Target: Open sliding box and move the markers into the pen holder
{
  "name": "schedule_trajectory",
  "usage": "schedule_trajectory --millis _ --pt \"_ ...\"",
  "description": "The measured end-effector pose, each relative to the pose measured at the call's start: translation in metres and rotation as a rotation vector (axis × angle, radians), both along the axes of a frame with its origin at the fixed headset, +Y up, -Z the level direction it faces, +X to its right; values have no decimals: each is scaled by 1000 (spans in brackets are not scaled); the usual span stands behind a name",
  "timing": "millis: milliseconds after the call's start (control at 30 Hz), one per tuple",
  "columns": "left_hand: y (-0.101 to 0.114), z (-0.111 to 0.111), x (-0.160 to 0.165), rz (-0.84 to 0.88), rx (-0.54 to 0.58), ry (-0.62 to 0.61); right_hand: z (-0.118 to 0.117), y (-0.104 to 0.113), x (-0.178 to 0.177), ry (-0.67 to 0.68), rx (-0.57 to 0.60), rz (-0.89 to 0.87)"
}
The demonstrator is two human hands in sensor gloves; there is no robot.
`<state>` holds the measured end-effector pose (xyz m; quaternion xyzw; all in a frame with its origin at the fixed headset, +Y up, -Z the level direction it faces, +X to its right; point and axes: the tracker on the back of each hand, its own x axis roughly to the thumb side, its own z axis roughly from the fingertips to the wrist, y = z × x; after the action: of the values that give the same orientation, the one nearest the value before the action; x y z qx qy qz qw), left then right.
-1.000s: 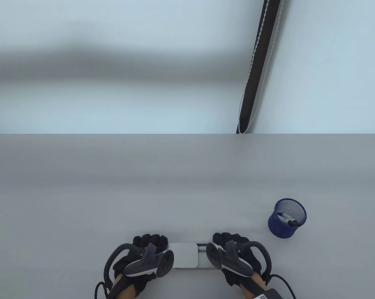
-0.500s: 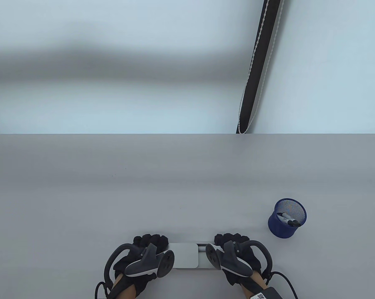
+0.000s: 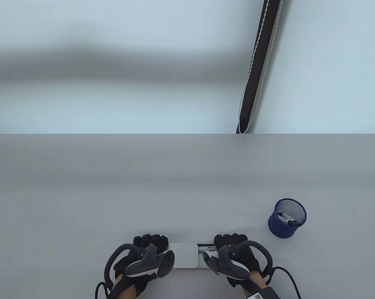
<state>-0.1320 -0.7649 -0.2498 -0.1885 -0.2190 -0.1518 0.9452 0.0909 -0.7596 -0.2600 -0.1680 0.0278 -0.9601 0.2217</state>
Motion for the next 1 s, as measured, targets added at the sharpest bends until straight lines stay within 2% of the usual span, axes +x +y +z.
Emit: schedule_trajectory --millis 700,1000 --pt "1 0 0 1 0 3 -1 8 17 -11 -32 -179" --pt "1 0 0 5 1 2 -3 11 30 -51 -56 -383"
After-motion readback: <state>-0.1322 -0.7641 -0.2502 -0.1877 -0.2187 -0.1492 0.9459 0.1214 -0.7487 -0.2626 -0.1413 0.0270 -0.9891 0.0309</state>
